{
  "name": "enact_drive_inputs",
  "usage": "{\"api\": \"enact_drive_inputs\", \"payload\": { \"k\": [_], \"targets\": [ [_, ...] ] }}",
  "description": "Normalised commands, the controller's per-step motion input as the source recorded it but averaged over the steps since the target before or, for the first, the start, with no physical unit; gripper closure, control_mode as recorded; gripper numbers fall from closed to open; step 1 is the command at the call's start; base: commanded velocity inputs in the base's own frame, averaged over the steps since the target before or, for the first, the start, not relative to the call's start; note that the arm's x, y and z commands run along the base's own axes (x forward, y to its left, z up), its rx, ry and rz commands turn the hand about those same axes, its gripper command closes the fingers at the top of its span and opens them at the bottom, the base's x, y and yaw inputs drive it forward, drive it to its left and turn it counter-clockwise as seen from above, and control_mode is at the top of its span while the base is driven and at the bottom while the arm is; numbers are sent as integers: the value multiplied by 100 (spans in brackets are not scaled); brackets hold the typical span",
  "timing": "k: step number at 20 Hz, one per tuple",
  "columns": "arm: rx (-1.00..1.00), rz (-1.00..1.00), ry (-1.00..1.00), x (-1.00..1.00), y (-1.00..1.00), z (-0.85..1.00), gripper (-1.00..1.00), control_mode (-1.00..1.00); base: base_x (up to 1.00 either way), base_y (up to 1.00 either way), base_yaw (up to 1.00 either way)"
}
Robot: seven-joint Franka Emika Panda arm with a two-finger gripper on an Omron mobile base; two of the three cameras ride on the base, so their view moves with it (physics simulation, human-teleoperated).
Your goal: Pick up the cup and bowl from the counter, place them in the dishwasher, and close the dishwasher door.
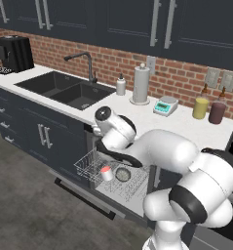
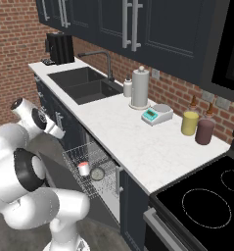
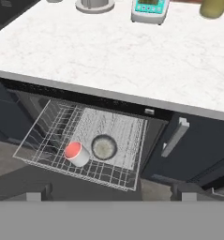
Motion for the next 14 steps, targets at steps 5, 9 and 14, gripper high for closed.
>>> {"api": "enact_drive_inputs", "payload": {
  "k": [5, 9, 14],
  "targets": [
    [-6, 0, -7, -33, 39, 9, -100, -100, 0, 0, 0],
    [-2, 0, -2, -4, 41, 47, -100, -100, 0, 0, 0],
    [-3, 0, 9, 0, 57, 59, -100, -100, 0, 0, 0]
  ]
}}
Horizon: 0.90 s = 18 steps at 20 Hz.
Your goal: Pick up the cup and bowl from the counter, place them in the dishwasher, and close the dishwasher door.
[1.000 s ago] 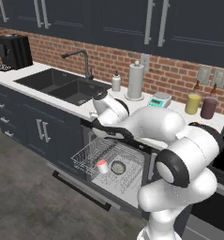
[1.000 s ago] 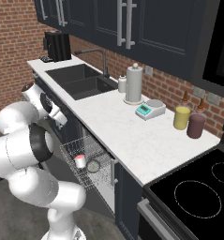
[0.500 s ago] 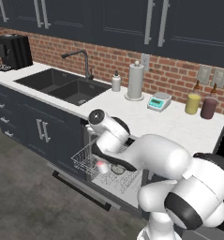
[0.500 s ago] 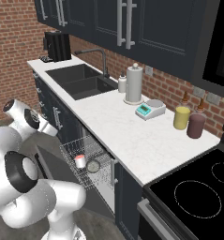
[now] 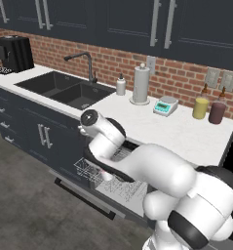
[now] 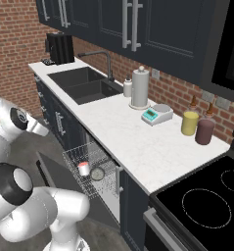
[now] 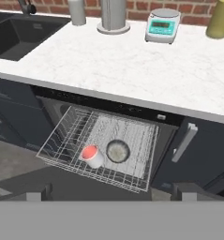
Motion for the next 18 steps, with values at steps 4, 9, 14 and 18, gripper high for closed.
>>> {"api": "enact_drive_inputs", "payload": {
  "k": [4, 9, 14, 18],
  "targets": [
    [-7, 0, 0, -32, 70, 27, -100, -100, 0, 0, 0],
    [-9, 0, -3, -61, 65, 8, -100, -100, 0, 0, 0],
    [-10, 1, -22, -88, 44, -3, -100, -100, 0, 0, 0],
    [-7, -4, -31, -100, 55, -46, -100, -100, 0, 0, 0]
  ]
}}
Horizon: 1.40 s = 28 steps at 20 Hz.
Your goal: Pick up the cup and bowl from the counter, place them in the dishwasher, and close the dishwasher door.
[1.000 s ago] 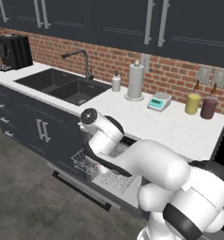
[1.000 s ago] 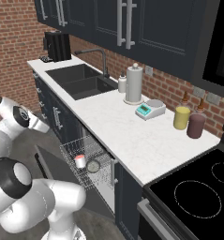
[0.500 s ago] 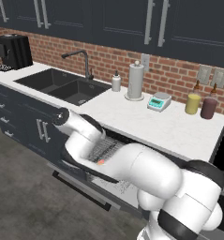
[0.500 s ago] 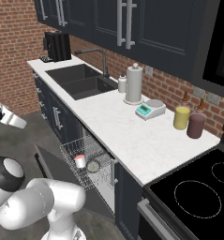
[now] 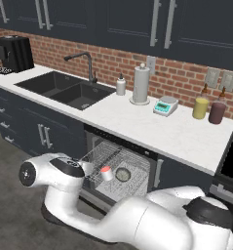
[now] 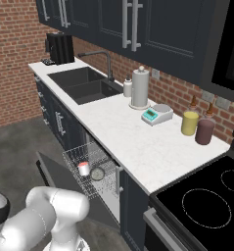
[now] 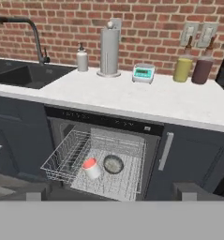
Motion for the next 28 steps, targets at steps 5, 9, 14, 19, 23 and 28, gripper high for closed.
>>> {"api": "enact_drive_inputs", "payload": {
  "k": [5, 9, 14, 19, 23, 28],
  "targets": [
    [-16, -11, -10, -30, 58, -96, -100, -100, 0, 0, 0],
    [-22, -15, 10, 0, 76, -81, -100, -100, 0, 0, 0],
    [0, -42, 8, 0, 64, -86, -100, -100, 0, 0, 0],
    [-2, -63, 11, 0, 44, -100, -100, -100, 0, 0, 0],
    [0, -61, -1, -1, -19, -100, -100, -100, 0, 0, 0],
    [1, -9, -17, 0, -42, -100, -100, -100, 0, 0, 0]
  ]
}}
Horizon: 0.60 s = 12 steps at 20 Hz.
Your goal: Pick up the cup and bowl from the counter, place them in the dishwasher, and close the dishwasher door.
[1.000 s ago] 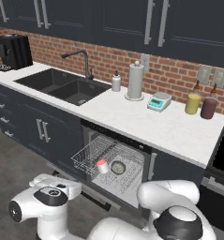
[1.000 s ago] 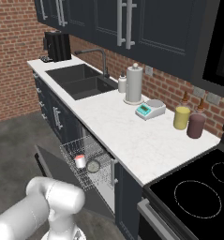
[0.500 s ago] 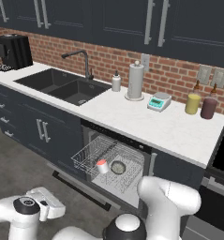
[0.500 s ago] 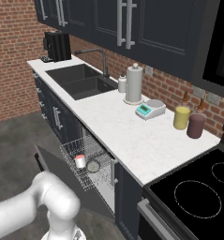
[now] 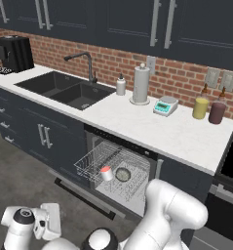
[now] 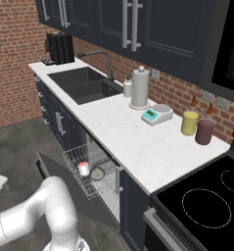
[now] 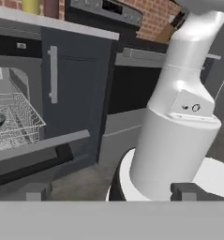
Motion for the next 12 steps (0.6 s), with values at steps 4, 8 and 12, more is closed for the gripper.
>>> {"api": "enact_drive_inputs", "payload": {
  "k": [4, 8, 12],
  "targets": [
    [-6, 13, -26, 0, -31, -87, -100, -100, 0, 0, 0],
    [-5, 25, -11, 17, -53, -75, -100, -100, 0, 0, 0],
    [-1, 17, -17, 33, -32, -73, -100, -100, 0, 0, 0]
  ]
}}
